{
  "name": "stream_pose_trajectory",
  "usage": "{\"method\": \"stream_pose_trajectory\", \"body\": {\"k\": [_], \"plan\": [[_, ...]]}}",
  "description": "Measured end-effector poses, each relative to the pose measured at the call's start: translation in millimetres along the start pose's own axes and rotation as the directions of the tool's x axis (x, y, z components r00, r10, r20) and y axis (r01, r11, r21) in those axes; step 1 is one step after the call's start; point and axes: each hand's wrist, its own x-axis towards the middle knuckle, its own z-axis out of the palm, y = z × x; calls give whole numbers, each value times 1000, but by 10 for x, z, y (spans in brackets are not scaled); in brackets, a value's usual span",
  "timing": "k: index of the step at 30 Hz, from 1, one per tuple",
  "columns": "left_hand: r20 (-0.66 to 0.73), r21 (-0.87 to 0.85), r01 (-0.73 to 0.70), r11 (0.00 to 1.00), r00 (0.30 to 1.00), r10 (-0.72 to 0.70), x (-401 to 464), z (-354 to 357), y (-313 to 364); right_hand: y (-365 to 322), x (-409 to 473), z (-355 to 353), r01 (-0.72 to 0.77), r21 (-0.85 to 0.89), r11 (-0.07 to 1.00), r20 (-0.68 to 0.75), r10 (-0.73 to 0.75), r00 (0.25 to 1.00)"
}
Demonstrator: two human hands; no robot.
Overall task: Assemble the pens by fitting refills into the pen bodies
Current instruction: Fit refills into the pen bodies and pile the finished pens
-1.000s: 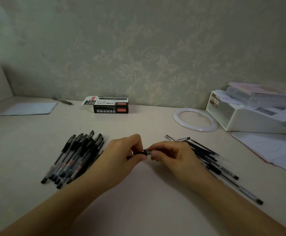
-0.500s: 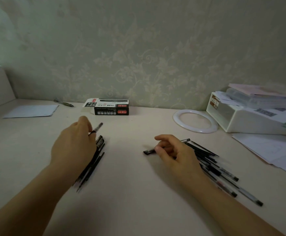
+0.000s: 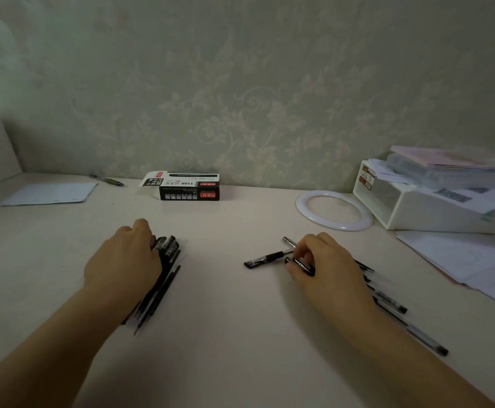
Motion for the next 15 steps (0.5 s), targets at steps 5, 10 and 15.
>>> {"method": "stream_pose_trajectory", "body": {"k": [5, 10, 15], "plan": [[-68, -33, -52, 998, 996, 49, -32, -26, 74, -42, 16, -2, 75, -143, 987, 32, -71, 997], [-183, -232, -452, 861, 890, 418, -276, 22, 439, -49, 68, 149, 265, -291, 919, 154, -228, 961], [32, -458, -508, 729, 810, 585, -523, 238, 661, -24, 108, 184, 340, -354, 871, 186, -291, 939]]}}
